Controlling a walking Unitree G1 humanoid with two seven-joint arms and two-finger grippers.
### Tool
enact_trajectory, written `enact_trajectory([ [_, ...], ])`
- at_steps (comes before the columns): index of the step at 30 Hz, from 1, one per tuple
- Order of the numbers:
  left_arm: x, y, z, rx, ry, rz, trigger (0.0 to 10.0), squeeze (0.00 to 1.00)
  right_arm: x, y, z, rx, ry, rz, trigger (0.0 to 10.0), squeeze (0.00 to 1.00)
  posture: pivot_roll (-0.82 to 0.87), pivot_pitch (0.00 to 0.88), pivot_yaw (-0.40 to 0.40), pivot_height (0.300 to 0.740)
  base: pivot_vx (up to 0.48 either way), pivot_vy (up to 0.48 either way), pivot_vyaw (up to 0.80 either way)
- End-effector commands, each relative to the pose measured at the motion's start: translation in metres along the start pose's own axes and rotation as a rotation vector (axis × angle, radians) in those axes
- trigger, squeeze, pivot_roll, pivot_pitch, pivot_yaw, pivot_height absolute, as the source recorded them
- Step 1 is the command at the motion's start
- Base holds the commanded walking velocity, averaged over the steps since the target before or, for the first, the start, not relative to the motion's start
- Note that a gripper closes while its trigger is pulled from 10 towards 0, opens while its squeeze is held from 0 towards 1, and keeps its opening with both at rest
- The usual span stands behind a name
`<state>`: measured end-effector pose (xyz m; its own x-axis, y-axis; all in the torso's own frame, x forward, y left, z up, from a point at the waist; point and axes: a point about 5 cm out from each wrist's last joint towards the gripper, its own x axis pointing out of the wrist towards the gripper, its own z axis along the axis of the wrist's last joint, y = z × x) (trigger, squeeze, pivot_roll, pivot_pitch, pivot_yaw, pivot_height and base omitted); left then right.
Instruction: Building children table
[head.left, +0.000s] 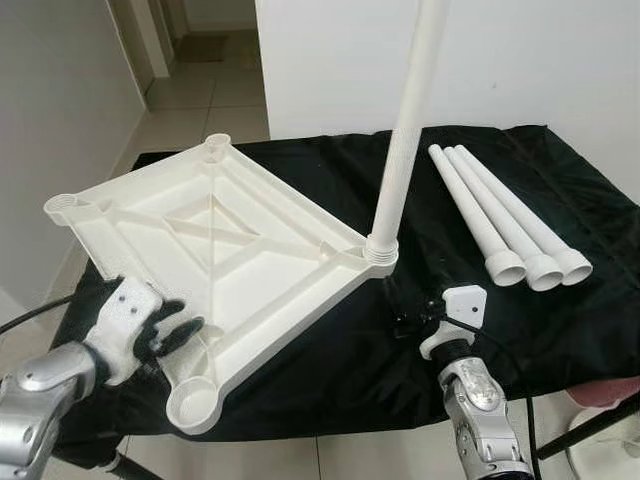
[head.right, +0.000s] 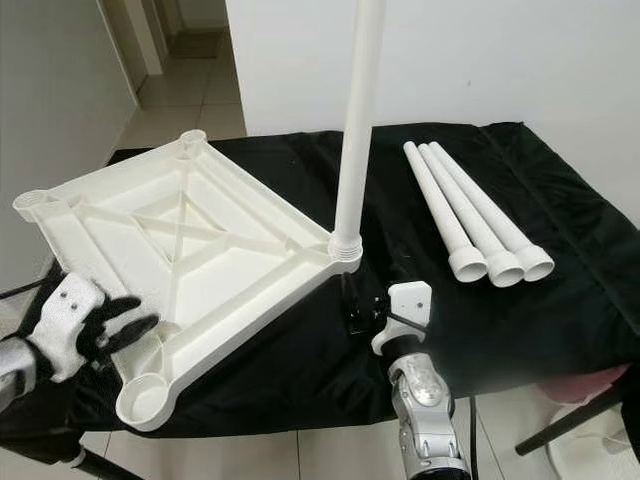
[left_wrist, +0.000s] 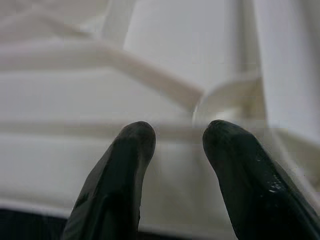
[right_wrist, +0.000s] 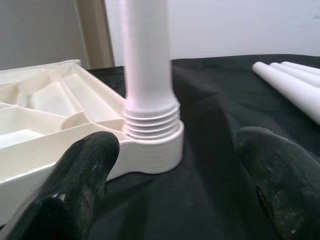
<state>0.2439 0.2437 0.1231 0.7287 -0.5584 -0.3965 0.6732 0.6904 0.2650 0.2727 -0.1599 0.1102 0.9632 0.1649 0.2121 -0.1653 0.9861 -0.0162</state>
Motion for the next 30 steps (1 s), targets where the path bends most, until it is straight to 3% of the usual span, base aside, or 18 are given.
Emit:
enact_trajectory([
  [1, -0.003, -0.004, -0.006, 0.031, 0.045, -0.079, 10.0, 0.0, 0.001, 0.002, -0.001, -0.007, -0.001, 0.011, 10.0, 0.0, -0.02, 0.0, 0.037, 0.74, 0.0, 0.0, 0.0],
  [4, -0.001, -0.016, -0.015, 0.077, 0.102, -0.126, 10.0, 0.0, 0.003, 0.0, 0.0, -0.011, -0.004, 0.009, 10.0, 0.0, -0.02, 0.0, 0.034, 0.74, 0.0, 0.0, 0.0],
  [12, 0.004, -0.03, -0.018, 0.088, 0.108, -0.172, 10.0, 0.0, 0.004, -0.002, 0.001, -0.014, -0.006, 0.004, 10.0, 0.0, -0.02, 0.0, 0.033, 0.74, 0.0, 0.0, 0.0],
  [20, 0.026, -0.072, -0.004, 0.044, 0.006, -0.286, 10.0, 0.0, 0.007, -0.003, 0.002, -0.018, -0.011, -0.01, 10.0, 0.0, -0.03, 0.0, 0.042, 0.74, 0.0, 0.0, 0.0],
  [26, 0.035, -0.082, 0.004, -0.002, -0.044, -0.294, 10.0, 0.0, 0.008, -0.004, 0.003, -0.018, -0.011, -0.021, 10.0, 0.0, -0.03, 0.002, 0.044, 0.74, 0.0, 0.0, 0.0],
  [29, 0.054, -0.094, 0.028, -0.085, -0.161, -0.276, 10.0, 0.0, 0.01, -0.001, 0.002, -0.014, -0.008, -0.025, 10.0, 0.0, -0.03, 0.01, 0.047, 0.74, 0.0, 0.0, 0.0],
  [30, 0.054, -0.094, 0.028, -0.085, -0.161, -0.276, 10.0, 0.0, 0.01, -0.001, 0.002, -0.014, -0.008, -0.025, 10.0, 0.0, -0.03, 0.01, 0.047, 0.74, 0.0, 0.0, 0.0],
])
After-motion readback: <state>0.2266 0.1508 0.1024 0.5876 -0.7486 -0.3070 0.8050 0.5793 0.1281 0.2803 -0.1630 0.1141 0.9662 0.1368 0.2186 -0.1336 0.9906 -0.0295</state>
